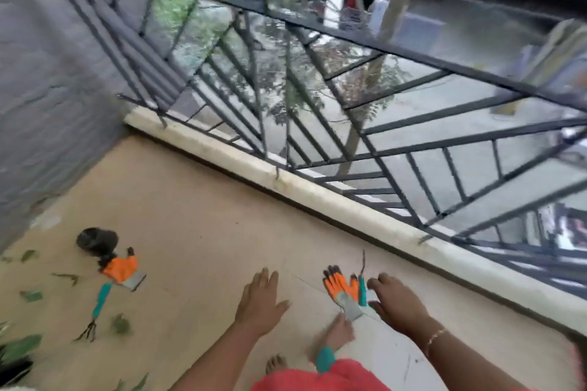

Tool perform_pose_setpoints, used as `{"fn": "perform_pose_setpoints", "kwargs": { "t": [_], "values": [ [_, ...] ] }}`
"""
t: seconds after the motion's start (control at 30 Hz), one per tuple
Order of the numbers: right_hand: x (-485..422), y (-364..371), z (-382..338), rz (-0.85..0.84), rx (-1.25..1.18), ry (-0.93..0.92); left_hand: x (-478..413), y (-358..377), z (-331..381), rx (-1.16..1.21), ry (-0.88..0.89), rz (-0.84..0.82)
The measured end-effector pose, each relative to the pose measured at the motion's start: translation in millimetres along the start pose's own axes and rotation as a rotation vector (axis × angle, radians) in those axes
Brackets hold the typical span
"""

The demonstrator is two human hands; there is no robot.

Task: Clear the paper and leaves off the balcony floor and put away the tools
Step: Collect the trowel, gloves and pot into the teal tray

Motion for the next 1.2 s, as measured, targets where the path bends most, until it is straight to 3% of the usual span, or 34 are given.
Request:
{"fn": "perform_pose_setpoints", "kwargs": {
  "t": [0.27, 0.47, 0.67, 0.8, 0.93, 1.03, 1.2],
  "values": [
    [-9, 6, 110, -0.008, -0.185, 0.233, -93, -29, 115, -0.084, 0.156, -0.026],
    [-63, 53, 158, -0.004, -0.401, 0.396, -176, 12, 178, 0.032, 0.195, -0.077],
    [-169, 167, 193, -0.057, -0.573, 0.490, -271, 121, 201, 0.465, 0.039, -0.137],
    [-246, 257, 217, -0.094, -0.640, 0.547, -328, 188, 186, 0.569, -0.031, -0.163],
    [-309, 330, 236, -0.119, -0.662, 0.568, -385, 195, 205, 0.856, -0.186, -0.091],
    [-342, 370, 243, -0.136, -0.656, 0.578, -402, 189, 229, 1.240, -0.379, -0.134],
    [-386, 412, 246, -0.123, -0.641, 0.600, -413, 188, 255, 1.367, -0.416, -0.185]
  ]
}}
Point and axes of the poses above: each hand's wrist, its own x-axis away from the middle knuckle, its own y-axis out of the palm, z = x × y, the point moved 4 cm from there along -x, towards the middle knuckle, and after that the axes turned 3 degrees about -z, right-handed, at the moved point
